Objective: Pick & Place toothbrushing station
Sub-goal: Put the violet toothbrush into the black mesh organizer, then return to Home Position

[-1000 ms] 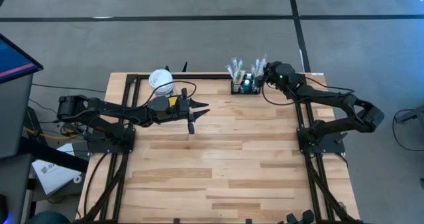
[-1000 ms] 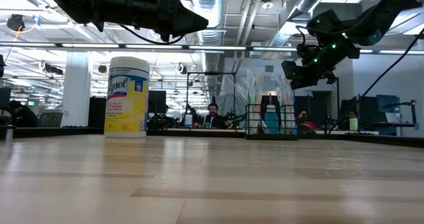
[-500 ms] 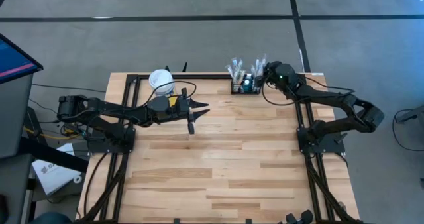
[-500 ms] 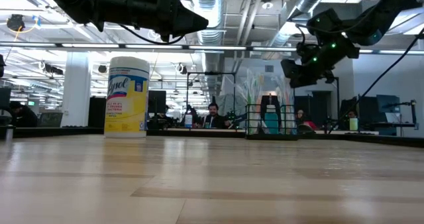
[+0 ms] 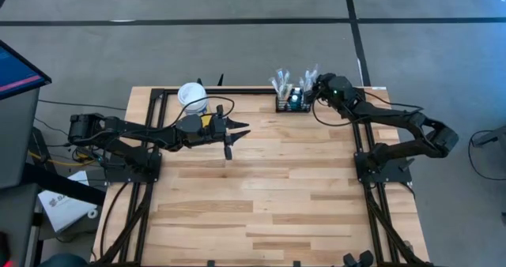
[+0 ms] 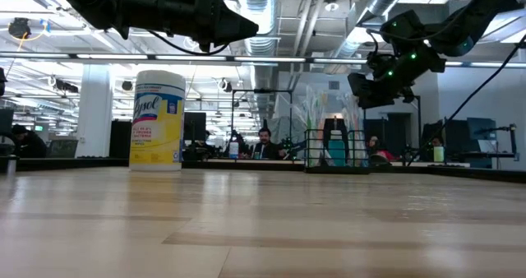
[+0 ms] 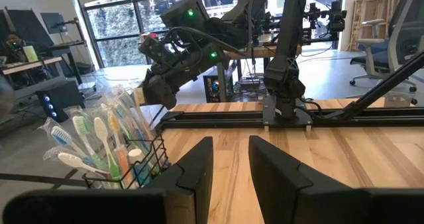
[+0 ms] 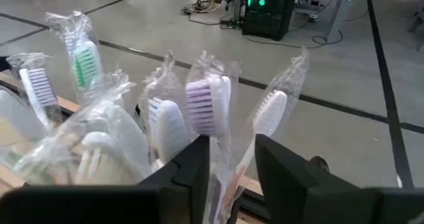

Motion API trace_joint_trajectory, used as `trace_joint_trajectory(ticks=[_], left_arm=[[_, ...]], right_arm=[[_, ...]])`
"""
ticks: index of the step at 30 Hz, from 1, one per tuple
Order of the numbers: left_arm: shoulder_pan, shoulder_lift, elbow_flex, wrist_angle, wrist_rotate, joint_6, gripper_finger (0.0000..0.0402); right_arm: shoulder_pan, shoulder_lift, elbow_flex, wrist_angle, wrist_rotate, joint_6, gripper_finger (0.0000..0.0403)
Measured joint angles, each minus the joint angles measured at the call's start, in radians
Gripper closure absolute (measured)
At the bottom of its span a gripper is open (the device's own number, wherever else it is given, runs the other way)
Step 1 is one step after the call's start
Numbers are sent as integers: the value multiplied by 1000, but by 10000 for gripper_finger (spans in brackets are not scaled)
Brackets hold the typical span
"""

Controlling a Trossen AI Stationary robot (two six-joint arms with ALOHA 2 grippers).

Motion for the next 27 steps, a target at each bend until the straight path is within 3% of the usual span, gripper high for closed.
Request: trace_joint_trajectory(ticks=[11, 27], left_arm=[[0, 0, 0, 0, 0, 0, 309], [0, 0, 0, 0, 0, 0, 309]], right_arm=[[4, 0, 0, 11, 8, -6, 248], [6, -109, 0, -23, 7, -22, 274]])
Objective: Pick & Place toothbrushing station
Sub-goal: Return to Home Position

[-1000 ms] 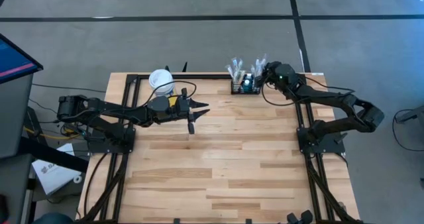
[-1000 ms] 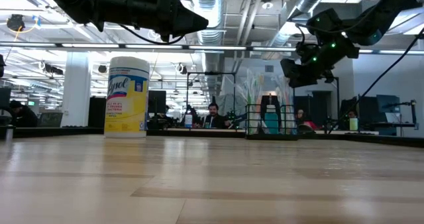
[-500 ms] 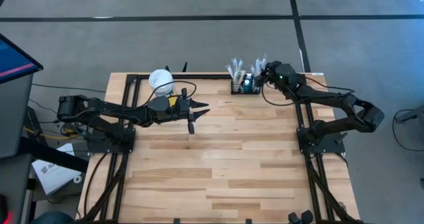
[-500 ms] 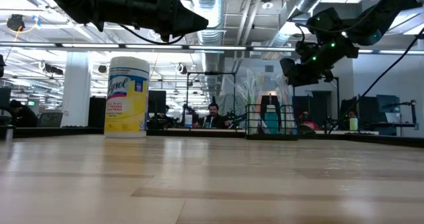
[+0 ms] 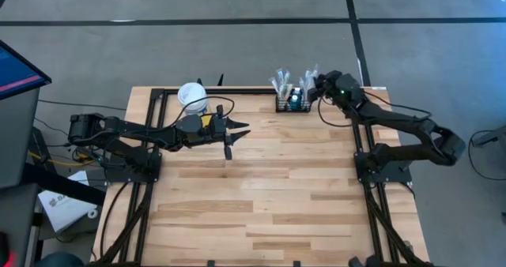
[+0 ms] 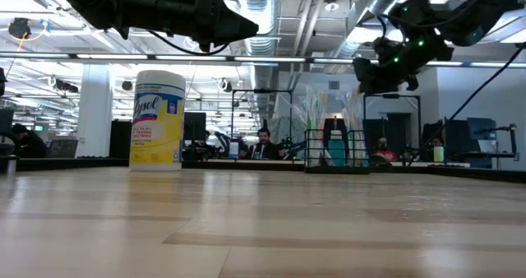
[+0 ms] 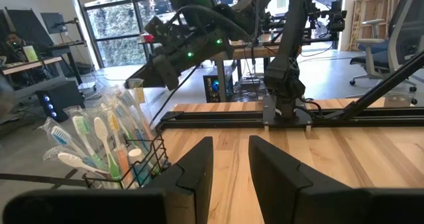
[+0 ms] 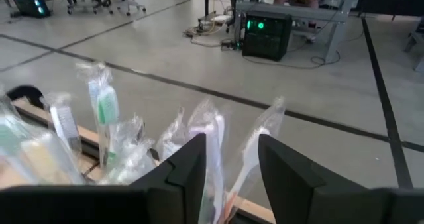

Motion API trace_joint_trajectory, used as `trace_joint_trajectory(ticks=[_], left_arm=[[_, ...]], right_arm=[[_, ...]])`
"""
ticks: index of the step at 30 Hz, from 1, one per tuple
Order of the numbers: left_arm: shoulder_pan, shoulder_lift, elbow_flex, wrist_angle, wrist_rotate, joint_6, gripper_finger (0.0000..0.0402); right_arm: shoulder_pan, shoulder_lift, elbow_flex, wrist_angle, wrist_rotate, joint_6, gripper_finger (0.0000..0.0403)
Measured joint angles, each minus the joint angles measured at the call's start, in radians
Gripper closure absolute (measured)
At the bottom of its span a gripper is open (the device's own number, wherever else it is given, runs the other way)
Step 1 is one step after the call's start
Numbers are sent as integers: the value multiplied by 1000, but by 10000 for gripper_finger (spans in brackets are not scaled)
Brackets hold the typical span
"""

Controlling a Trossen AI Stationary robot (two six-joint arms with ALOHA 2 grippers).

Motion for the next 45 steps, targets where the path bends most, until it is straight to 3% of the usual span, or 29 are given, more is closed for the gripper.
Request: trace_joint_trajectory(ticks=[21, 32, 37, 43, 45], left_arm=[[0, 0, 0, 0, 0, 0, 309], [0, 0, 0, -22, -11, 1, 309], [7, -71, 3, -115, -27, 2, 309], [19, -267, 1, -385, -30, -28, 309], [18, -308, -14, -406, -31, -31, 309]], right_arm=[[20, -22, 0, 87, -3, 0, 274], [214, -134, 0, 36, -342, -77, 276], [311, -212, 0, -54, -348, -115, 281], [458, -265, 0, -133, -356, -170, 282], [504, -276, 0, -155, -352, -173, 282]])
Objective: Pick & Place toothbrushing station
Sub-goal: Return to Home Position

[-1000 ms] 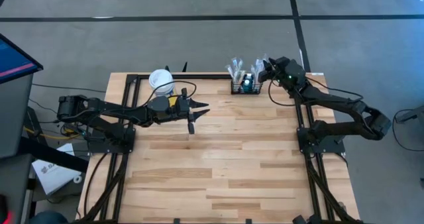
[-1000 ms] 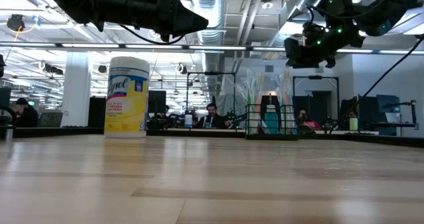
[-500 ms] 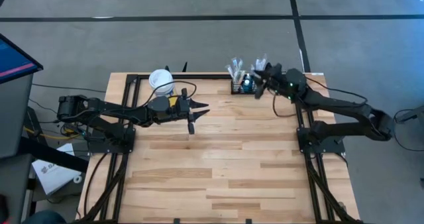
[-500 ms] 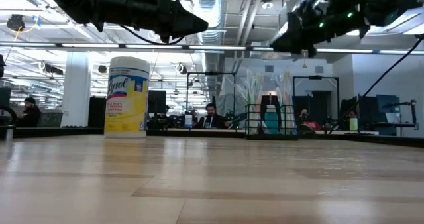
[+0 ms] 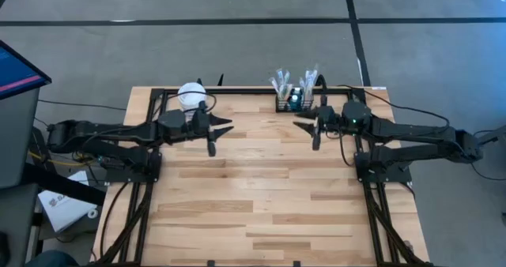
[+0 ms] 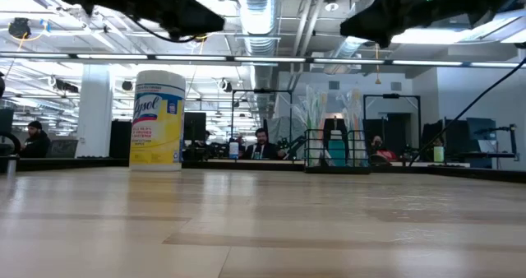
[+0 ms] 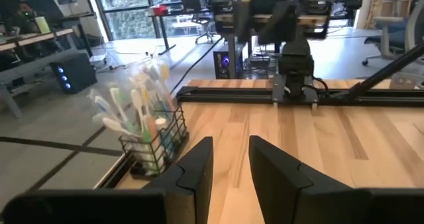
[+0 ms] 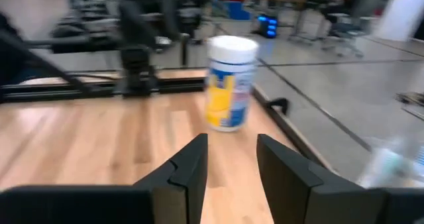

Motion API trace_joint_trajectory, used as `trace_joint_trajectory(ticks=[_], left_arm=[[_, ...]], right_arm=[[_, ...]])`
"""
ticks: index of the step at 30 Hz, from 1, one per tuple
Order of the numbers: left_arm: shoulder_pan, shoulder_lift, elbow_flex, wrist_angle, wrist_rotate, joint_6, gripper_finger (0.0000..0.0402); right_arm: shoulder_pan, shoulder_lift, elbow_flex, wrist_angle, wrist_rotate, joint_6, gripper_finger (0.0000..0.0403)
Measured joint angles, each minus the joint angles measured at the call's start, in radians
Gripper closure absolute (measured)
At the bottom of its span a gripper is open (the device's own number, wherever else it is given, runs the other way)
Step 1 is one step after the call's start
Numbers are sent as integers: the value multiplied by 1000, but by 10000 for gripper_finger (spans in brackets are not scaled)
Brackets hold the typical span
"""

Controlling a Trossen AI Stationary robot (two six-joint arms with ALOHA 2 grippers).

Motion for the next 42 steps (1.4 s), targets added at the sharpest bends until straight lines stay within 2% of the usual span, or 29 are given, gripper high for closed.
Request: trace_joint_trajectory(ticks=[6, 8, 12, 18, 25, 30, 35, 40, 42], left_arm=[[12, -164, -113, -7, -31, 1, 309], [12, -228, -145, -3, -37, -20, 309], [3, -323, -214, -6, -33, -23, 309], [3, -382, -289, -6, -31, -38, 309], [15, -403, -327, -5, -21, -47, 309], [45, -402, -344, -3, 47, -72, 309], [105, -413, -383, -5, 127, -74, 309], [181, -474, -437, 37, 221, -114, 309], [206, -511, -469, 75, 263, -127, 309]], right_arm=[[119, -48, 0, -76, 18, 9, 282], [149, -72, -3, -123, 51, 22, 284], [196, -147, -82, -69, 140, 33, 287], [244, -281, -260, 78, 148, 50, 288], [262, -500, -387, 118, 152, 34, 288], [259, -646, -451, 112, 221, 29, 288], [259, -767, -495, 52, 230, 8, 288], [259, -841, -529, 5, 230, 11, 288], [259, -867, -551, 13, 275, 9, 288]])
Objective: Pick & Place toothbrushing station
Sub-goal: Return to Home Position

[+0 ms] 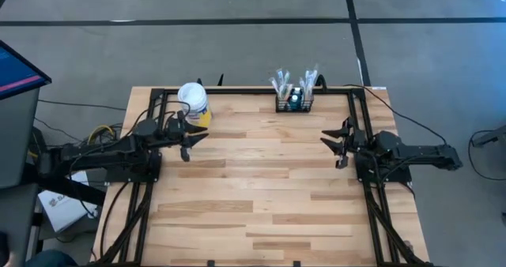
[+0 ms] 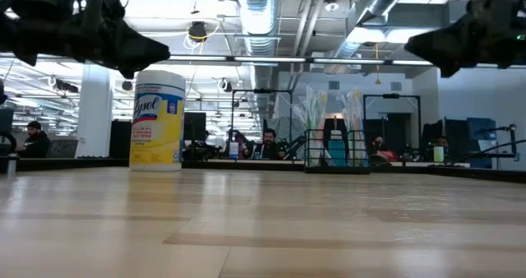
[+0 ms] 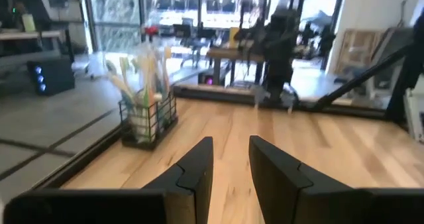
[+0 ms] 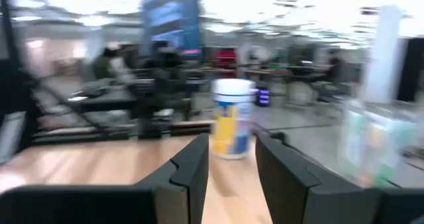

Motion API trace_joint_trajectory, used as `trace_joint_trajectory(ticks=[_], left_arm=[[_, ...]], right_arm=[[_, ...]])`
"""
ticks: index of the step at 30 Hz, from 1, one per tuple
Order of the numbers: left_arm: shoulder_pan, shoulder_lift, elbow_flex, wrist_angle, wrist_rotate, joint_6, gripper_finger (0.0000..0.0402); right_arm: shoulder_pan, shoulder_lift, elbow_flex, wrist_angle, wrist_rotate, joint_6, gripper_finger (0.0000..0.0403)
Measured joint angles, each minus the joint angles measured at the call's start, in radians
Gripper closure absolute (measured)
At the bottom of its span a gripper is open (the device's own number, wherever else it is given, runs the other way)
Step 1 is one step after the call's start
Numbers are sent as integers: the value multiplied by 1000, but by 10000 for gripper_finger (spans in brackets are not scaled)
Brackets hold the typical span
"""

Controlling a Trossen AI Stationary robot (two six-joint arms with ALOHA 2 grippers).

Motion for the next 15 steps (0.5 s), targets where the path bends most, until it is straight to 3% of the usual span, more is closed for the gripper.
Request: trace_joint_trajectory(ticks=[10, 15], left_arm=[[31, -175, -116, 25, 63, -58, 309], [22, -195, -117, -2, 63, -75, 309]], right_arm=[[-3, -7, -8, -41, 128, 3, 288], [3, -4, -8, -95, 128, 56, 288]])
